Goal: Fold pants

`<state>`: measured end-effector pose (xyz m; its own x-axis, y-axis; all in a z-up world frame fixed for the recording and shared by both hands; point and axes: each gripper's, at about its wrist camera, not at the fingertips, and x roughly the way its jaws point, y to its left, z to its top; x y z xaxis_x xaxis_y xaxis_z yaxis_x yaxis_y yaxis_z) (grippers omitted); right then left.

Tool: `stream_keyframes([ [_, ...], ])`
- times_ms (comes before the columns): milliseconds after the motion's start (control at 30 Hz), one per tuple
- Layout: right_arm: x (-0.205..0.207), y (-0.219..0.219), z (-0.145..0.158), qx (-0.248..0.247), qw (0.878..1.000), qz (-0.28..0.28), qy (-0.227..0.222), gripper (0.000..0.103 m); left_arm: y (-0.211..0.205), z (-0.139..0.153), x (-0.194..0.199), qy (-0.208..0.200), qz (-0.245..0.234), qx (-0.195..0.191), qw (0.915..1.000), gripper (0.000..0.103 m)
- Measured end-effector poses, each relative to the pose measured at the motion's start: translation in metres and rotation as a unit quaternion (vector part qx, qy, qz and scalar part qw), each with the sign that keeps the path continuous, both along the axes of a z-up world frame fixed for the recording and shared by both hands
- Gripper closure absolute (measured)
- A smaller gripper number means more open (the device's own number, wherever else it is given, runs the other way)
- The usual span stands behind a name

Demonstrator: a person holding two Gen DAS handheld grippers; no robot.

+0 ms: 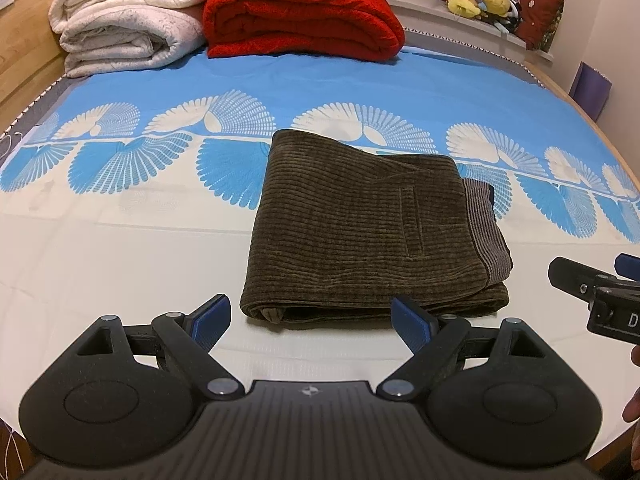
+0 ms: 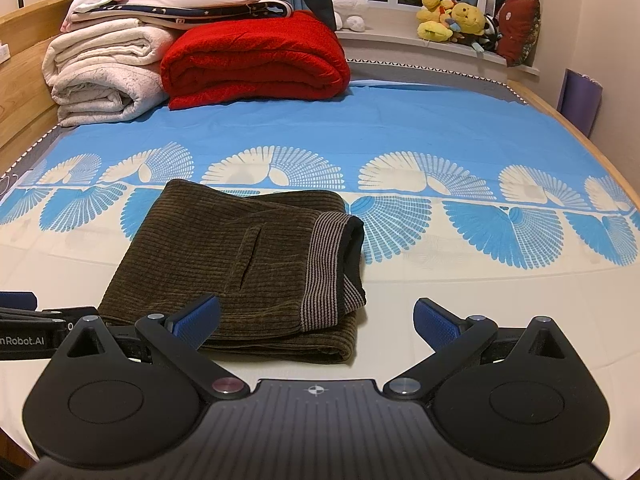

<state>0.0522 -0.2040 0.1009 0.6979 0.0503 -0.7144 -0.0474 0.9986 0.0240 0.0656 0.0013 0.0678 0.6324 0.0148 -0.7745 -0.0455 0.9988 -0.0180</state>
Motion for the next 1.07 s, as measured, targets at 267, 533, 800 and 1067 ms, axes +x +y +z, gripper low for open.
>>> stream_keyframes([
  [267, -0.0001, -0.0003, -0.0004, 0.001, 1.000, 0.001, 0.000, 0.001, -0.0019, -0.0005, 0.0002, -0.003, -0.005, 0.005, 1.0000, 0.012],
  [533, -0.0006, -0.0002, -0.0010, 0.003, 1.000, 0.001, 0.002, 0.001, -0.0032, -0.0006, -0.0004, -0.003, -0.008, 0.005, 0.9999, 0.012],
  [800, 0.0007, -0.0015, -0.0013, 0.005, 1.000, 0.001, 0.002, 0.001, -0.0056, -0.0011, -0.0010, -0.005, -0.015, 0.009, 0.9998, 0.012],
  [1067, 0.0006, 0.0007, -0.0018, 0.003, 1.000, 0.002, 0.003, 0.001, -0.0054, -0.0007, -0.0025, -0.010, -0.019, 0.011, 0.9997, 0.012],
])
